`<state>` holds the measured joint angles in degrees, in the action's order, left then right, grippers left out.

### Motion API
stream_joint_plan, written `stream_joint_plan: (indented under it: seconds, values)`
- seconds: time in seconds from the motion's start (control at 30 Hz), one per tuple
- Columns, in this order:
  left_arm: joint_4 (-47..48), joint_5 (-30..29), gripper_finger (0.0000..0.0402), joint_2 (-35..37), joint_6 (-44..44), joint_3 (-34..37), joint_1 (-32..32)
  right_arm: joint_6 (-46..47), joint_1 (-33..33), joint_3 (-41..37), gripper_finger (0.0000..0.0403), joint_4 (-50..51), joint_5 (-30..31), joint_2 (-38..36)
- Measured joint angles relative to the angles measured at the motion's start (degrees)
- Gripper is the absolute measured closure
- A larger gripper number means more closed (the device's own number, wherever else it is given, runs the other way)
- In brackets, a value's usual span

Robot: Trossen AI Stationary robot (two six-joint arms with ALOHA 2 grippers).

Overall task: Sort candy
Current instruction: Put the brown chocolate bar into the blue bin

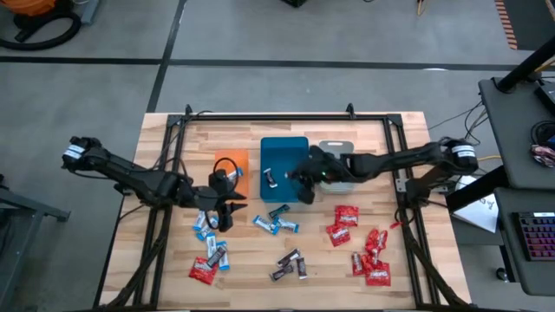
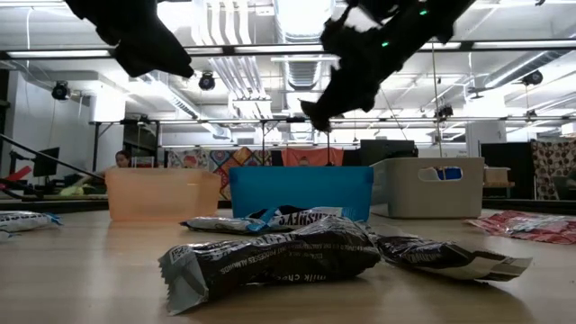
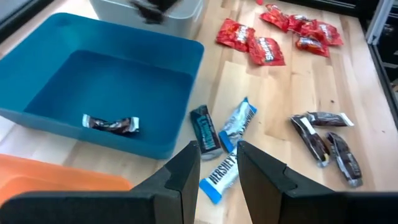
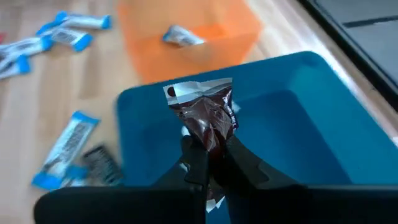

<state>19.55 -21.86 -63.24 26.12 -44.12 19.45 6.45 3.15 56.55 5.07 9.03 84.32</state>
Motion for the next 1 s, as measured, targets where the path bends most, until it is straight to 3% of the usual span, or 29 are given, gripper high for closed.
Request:
stream_joint_plan:
  seconds: [0.6,1.0]
  values:
    - [0.7,-0.1,0.0311,0.0,3.6,0.0,2.4,-3.0,4.6,21.1,0.0381,25.5,0.0,19.3]
    - [1.6,-3.0,0.0311,0.0,4.7,0.0,4.1,-3.3,5.1,22.7,0.0378,28.9,0.1,23.6]
